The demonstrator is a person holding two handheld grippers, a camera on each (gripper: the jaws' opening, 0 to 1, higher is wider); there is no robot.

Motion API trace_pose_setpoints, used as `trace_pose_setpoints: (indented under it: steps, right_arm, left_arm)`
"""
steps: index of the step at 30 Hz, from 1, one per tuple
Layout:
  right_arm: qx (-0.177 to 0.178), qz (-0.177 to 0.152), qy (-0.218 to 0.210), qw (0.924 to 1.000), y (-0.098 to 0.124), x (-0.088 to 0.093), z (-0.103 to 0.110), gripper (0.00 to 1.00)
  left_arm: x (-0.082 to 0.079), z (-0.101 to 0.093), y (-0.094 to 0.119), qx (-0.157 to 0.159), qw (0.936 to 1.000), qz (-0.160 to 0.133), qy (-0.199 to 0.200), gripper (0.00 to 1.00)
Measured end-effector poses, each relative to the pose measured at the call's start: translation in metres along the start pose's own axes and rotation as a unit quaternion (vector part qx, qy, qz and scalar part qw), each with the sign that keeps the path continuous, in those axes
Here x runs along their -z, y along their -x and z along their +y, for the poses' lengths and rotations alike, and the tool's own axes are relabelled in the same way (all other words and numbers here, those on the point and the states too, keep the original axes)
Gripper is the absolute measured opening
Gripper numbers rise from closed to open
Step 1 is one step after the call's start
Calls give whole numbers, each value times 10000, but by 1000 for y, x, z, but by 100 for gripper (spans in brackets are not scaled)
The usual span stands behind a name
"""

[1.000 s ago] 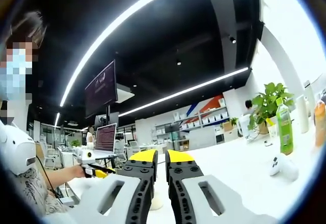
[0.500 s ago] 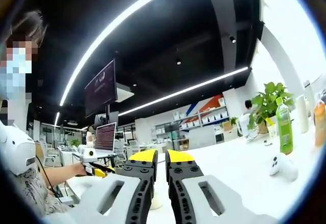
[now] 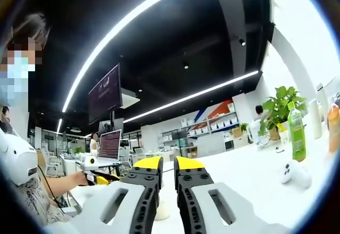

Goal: Rotate the seasoning bottle until the label or dispensing opening points toward the visible target arrow and the bottle remains upright within the marked orientation range

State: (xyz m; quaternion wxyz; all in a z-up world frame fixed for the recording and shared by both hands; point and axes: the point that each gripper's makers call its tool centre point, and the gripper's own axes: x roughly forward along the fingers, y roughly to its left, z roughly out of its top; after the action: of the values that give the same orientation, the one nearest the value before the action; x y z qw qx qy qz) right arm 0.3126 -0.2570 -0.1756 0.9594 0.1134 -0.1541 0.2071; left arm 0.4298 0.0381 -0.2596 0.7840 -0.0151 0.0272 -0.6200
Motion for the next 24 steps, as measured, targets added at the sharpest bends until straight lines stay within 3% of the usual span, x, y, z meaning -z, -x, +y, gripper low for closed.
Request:
trace_pose_setpoints:
  steps: [4,8,11,12,17,21,24]
  right_arm:
    - [1,-8,-4,10000,0,-1,0,7]
    - [8,-20,1,10000,1,-2,0,7]
    - [7,-27,5,10000,1,-3,0,7]
    - [10,-31,3,10000,1,-3,0,7]
    - [35,-43,-5,10000,2,-3,-2,7]
    - [41,-46,-13,10000,2,-3,-3,7]
    - [45,-44,-17,10000,1,-3,-3,7]
  left_arm:
    - [-13,2,2,-435,9988,-208,31,39]
    - [-16,6,5,-895,9956,-287,30,39]
    - [-17,12,11,-1312,9885,-526,529,39]
    - [-19,13,12,-1401,9869,-610,519,39]
    - [-8,21,20,-2007,9787,-382,201,39]
    - [-3,15,18,-2090,9776,-247,1,39]
    - [-4,11,17,-2140,9760,-395,44,40]
